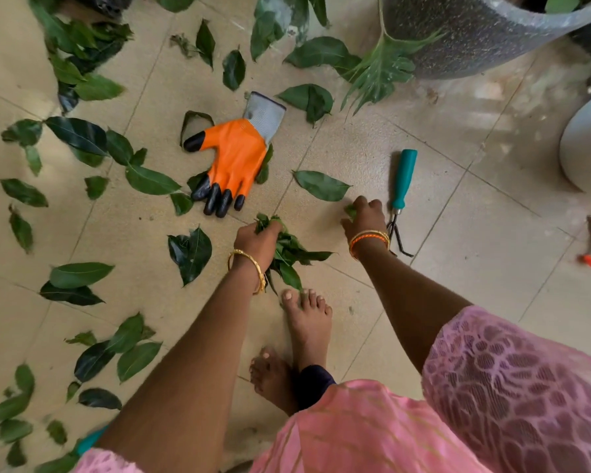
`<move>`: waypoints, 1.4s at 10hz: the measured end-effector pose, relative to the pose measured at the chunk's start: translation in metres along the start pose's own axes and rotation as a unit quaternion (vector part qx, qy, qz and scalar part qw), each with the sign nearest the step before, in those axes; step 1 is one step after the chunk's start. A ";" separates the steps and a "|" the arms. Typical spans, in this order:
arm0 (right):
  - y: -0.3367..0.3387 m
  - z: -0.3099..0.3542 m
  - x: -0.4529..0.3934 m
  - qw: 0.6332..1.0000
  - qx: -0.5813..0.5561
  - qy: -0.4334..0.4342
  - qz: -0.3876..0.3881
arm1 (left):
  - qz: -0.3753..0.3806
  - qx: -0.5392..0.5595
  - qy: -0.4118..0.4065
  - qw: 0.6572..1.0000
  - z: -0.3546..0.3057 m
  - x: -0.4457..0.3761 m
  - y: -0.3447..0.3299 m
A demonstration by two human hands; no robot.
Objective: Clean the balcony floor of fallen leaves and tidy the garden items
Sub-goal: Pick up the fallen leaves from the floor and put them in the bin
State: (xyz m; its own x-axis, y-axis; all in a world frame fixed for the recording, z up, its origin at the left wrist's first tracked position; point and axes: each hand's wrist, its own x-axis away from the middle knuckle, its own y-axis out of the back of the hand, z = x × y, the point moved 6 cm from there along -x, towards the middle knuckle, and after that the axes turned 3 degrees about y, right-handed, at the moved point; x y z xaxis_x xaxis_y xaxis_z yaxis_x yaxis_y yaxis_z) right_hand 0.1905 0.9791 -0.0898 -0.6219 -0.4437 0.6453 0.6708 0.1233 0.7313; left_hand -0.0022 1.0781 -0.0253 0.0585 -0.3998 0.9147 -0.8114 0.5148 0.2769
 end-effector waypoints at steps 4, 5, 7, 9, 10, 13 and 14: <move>-0.006 0.055 -0.003 0.969 0.046 0.238 -0.045 | 0.000 -0.006 0.044 0.999 0.011 -0.009 0.019; -0.012 0.064 -0.013 0.968 0.063 0.240 -0.026 | 0.000 0.006 0.058 0.998 0.016 -0.012 0.022; -0.020 0.066 -0.012 0.963 0.132 0.234 -0.026 | -0.008 0.042 0.086 0.995 0.019 -0.008 0.032; -0.022 0.079 0.058 0.942 -0.318 -0.036 0.101 | -0.007 0.089 0.122 0.988 0.023 0.032 0.046; -0.009 0.110 0.129 0.866 -0.430 -0.131 0.220 | -0.012 0.164 0.147 0.975 0.016 0.085 0.060; 0.105 0.186 0.281 0.859 -0.433 -0.105 0.250 | -0.084 0.283 0.122 0.948 -0.025 0.257 0.141; 0.167 0.231 0.338 0.847 -0.451 -0.093 0.267 | -0.086 0.297 0.109 0.945 -0.040 0.319 0.165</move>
State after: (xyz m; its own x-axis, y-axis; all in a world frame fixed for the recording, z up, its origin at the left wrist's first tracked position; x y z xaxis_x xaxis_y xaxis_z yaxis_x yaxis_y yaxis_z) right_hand -0.0012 1.0548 0.3016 -0.1288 -0.3807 0.9157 0.8603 -0.5021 -0.0877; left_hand -0.0937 1.0657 0.3239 0.2857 -0.2401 0.9278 -0.9582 -0.0871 0.2725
